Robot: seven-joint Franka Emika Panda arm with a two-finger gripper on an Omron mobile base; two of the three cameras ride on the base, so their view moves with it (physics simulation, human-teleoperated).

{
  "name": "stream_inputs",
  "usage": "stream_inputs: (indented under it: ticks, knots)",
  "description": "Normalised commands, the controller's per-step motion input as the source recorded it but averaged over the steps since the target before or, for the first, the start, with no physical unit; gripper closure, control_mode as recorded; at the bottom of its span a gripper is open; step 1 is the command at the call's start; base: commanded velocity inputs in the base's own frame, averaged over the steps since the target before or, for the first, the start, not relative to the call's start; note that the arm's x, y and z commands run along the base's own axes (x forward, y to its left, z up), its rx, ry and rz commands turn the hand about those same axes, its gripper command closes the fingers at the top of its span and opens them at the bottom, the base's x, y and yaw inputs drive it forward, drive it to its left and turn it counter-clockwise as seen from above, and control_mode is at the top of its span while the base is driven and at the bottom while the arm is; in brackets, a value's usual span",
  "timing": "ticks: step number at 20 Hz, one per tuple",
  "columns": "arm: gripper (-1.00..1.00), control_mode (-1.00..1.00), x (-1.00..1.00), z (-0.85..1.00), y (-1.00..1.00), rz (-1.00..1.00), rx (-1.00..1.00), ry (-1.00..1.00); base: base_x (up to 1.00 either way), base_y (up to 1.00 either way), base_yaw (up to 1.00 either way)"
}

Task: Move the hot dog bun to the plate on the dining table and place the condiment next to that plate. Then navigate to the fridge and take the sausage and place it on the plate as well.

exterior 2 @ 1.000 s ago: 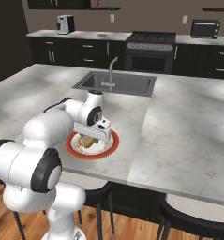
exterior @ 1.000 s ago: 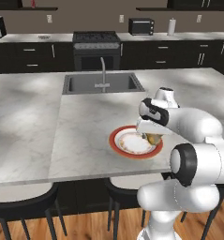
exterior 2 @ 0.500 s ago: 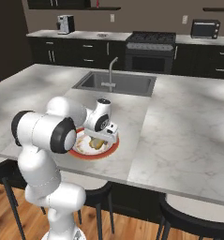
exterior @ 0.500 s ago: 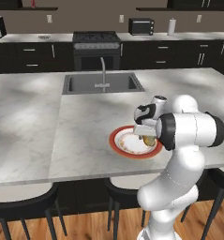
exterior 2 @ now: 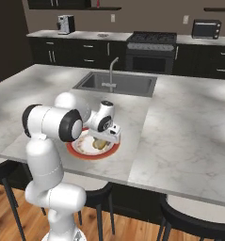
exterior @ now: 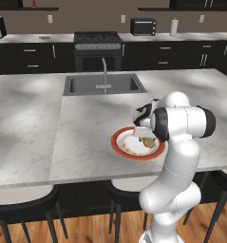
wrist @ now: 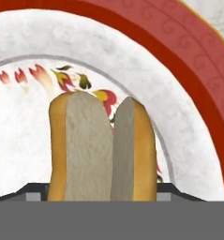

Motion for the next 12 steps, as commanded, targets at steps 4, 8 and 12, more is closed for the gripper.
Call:
stream_inputs:
  ticks: [4,8,12]
  knots:
    - [-1.00,-1.00,0.00,0.05,-0.17,0.00,-0.03,-0.01,0.00,0.00,0.00]
    - [-1.00,-1.00,-0.07,0.66,0.00,0.00,-0.07,-0.02,0.00,0.00,0.00]
    - [-1.00,-1.00,0.00,0.86,0.03,0.00,-0.10,0.00,0.00,0.00,0.00]
